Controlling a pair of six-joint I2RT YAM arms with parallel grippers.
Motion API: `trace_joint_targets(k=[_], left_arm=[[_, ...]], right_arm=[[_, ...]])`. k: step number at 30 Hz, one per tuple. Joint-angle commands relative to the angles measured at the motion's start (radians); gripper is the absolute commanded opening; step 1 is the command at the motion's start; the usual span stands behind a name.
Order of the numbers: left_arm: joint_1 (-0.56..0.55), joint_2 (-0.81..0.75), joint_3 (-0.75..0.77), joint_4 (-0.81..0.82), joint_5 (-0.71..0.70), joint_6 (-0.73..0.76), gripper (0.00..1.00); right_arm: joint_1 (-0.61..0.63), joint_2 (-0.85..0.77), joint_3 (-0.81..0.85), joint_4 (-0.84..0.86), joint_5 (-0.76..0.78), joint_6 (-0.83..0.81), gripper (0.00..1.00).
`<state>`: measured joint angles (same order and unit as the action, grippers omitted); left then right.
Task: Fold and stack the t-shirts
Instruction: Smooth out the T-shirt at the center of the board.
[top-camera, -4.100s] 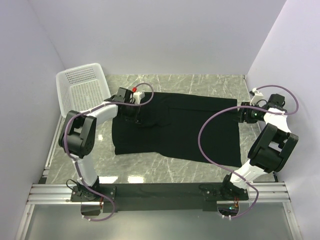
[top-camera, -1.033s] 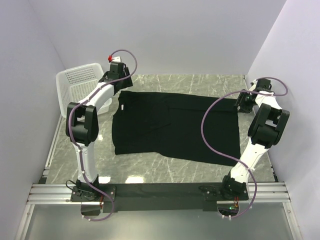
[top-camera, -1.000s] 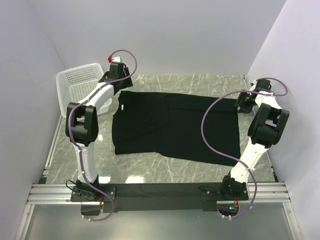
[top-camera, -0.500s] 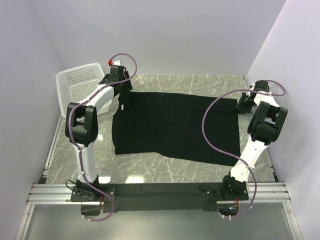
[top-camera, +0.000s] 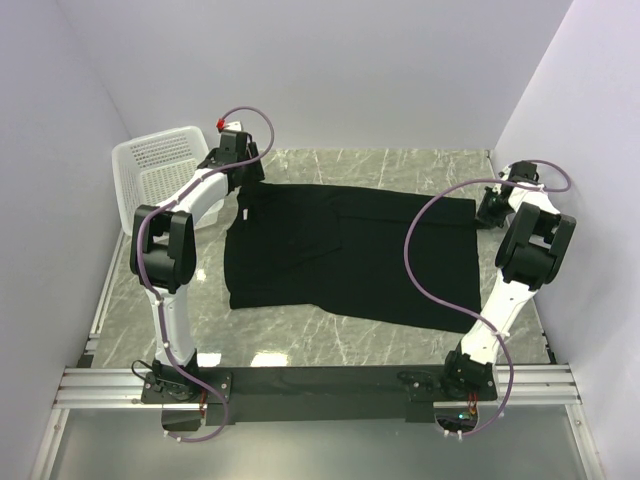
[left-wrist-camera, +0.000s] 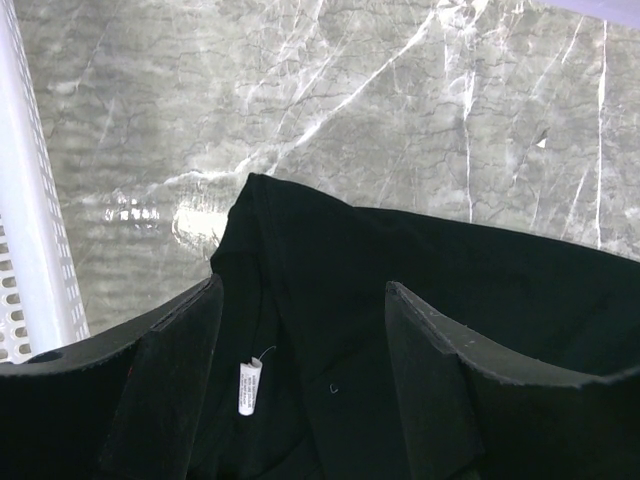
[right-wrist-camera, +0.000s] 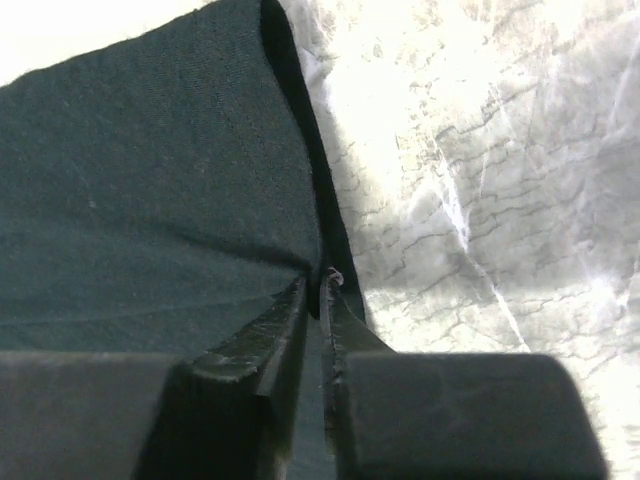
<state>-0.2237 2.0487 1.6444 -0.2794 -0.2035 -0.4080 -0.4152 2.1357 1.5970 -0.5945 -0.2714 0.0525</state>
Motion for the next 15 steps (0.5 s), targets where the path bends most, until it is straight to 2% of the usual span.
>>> trace_joint_targets(k=[1, 3, 7, 15], left_arm=[[0.001, -0.001, 0.044, -0.01, 0.006, 0.014, 0.71], [0.001, 0.005, 0.051, -0.017, 0.007, 0.02, 0.71], [0.001, 0.04, 0.097, -0.029, 0.009, 0.032, 0.71], [0.0, 0.177, 0.29, -0.153, -0.072, 0.031, 0.69]], right_arm=[[-0.013, -0.062, 0.004, -0.011, 0.032, -0.036, 0.25], [-0.013, -0.069, 0.0, -0.008, 0.029, -0.043, 0.4], [-0.013, -0.123, -0.029, 0.031, 0.015, -0.069, 0.54], [-0.01, -0.195, -0.069, 0.076, -0.041, -0.082, 0.55]])
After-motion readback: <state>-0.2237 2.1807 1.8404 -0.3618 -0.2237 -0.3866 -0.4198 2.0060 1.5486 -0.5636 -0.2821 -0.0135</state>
